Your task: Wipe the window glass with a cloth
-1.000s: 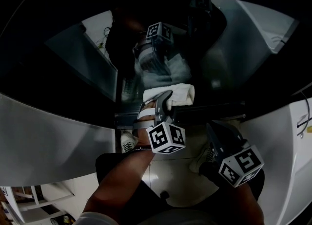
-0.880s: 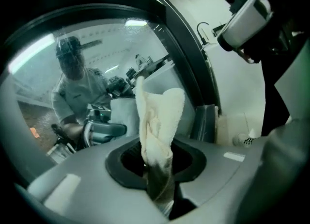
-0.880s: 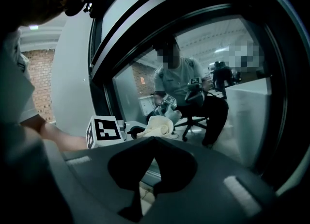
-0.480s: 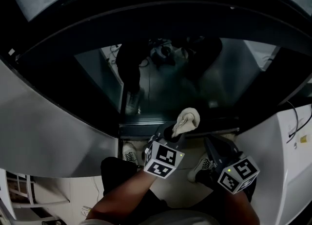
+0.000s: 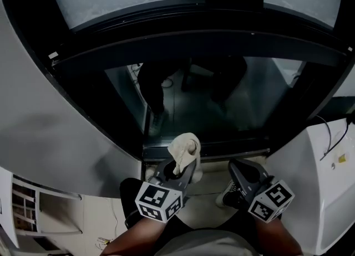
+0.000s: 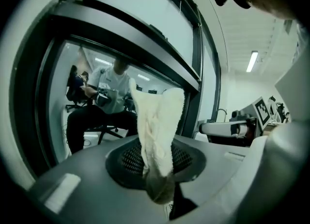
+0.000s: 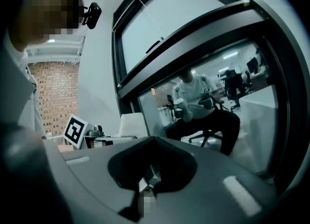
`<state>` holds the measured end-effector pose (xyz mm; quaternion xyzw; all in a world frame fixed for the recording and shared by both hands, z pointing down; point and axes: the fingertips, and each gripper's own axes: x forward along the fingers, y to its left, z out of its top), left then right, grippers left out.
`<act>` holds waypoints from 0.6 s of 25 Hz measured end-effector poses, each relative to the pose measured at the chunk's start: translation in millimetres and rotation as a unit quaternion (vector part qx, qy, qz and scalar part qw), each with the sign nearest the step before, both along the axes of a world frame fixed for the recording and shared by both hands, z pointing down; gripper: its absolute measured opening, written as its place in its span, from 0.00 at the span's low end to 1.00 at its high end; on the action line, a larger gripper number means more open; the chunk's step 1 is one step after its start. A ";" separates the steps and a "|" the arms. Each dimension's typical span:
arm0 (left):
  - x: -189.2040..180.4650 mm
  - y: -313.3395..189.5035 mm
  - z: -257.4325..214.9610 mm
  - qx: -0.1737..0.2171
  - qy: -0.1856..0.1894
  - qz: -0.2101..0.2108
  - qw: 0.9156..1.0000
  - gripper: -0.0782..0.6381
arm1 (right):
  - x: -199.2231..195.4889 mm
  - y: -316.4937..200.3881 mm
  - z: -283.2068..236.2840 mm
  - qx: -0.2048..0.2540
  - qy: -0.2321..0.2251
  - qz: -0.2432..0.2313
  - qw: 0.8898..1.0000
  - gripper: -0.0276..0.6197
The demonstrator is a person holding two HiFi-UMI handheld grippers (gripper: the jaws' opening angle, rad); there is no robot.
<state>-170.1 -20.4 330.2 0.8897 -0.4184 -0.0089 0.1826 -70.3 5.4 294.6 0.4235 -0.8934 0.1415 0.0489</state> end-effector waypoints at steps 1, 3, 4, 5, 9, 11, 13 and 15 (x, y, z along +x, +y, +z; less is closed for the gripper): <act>-7.7 7.7 -2.7 0.001 0.005 -0.005 1.000 0.25 | -1.4 4.7 -2.0 0.000 -0.003 0.001 1.000 0.05; -21.0 22.5 -4.9 -0.001 0.015 -0.015 1.000 0.25 | -3.0 12.3 -4.1 -0.004 -0.009 0.004 1.000 0.05; -26.2 30.1 -4.4 -0.004 0.020 -0.019 1.000 0.25 | -3.6 16.1 -3.8 -0.007 -0.008 0.005 1.000 0.05; -30.3 37.3 -3.5 -0.007 0.025 -0.021 0.999 0.25 | -4.3 19.9 -3.0 -0.009 -0.003 0.005 1.000 0.05; -43.4 58.6 -4.1 -0.009 0.028 -0.024 0.999 0.25 | -10.0 32.9 -3.8 -0.008 0.018 0.005 1.000 0.05; -52.6 63.5 -7.0 -0.001 0.023 -0.028 0.999 0.25 | -16.6 38.2 -6.0 -0.006 0.021 -0.002 1.000 0.05; -62.3 68.7 -9.0 0.002 0.022 -0.032 0.999 0.25 | -24.3 45.9 -6.8 -0.005 0.025 -0.009 1.000 0.05; -70.7 73.3 -10.6 0.003 0.023 -0.036 0.999 0.25 | -30.3 52.2 -6.8 -0.006 0.029 -0.011 1.000 0.05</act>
